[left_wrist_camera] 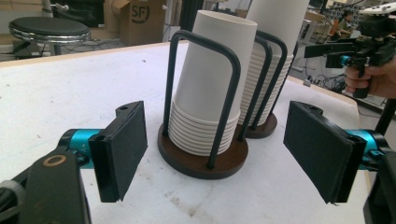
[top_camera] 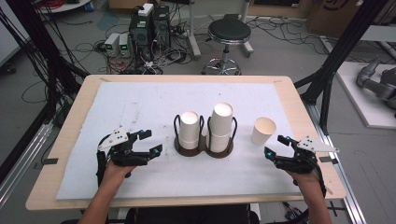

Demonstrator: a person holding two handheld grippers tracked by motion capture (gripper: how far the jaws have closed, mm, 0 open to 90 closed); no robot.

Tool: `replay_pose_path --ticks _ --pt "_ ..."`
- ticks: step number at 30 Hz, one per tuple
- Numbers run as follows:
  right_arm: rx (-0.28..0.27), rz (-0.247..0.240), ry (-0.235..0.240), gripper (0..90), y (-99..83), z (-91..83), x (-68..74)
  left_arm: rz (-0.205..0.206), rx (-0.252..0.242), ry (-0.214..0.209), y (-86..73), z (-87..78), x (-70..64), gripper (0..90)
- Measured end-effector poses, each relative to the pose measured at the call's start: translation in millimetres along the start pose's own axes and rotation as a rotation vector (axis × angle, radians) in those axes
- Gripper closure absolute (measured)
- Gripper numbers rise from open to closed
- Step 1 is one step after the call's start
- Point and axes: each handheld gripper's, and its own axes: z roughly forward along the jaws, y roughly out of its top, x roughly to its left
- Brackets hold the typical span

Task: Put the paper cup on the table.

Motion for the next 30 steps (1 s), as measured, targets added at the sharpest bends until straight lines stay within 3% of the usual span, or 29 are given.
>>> replay_pose_path --ticks 11,21,30 --pt "-0.068 -0.014 0.017 21.3 7.9 0.8 12.4 0.002 -0.008 0.008 0.5 -4.0 -0.3 21.5" --pt "-0.06 -0.016 0.01 21.6 9.3 -0.3 21.7 0.018 -0.017 0.006 1.6 -10.4 -8.7 21.5" --pt "-0.048 -0.022 0.003 21.7 7.4 1.9 22.5 0.01 -0.019 0.008 1.2 -10.2 -6.4 21.5"
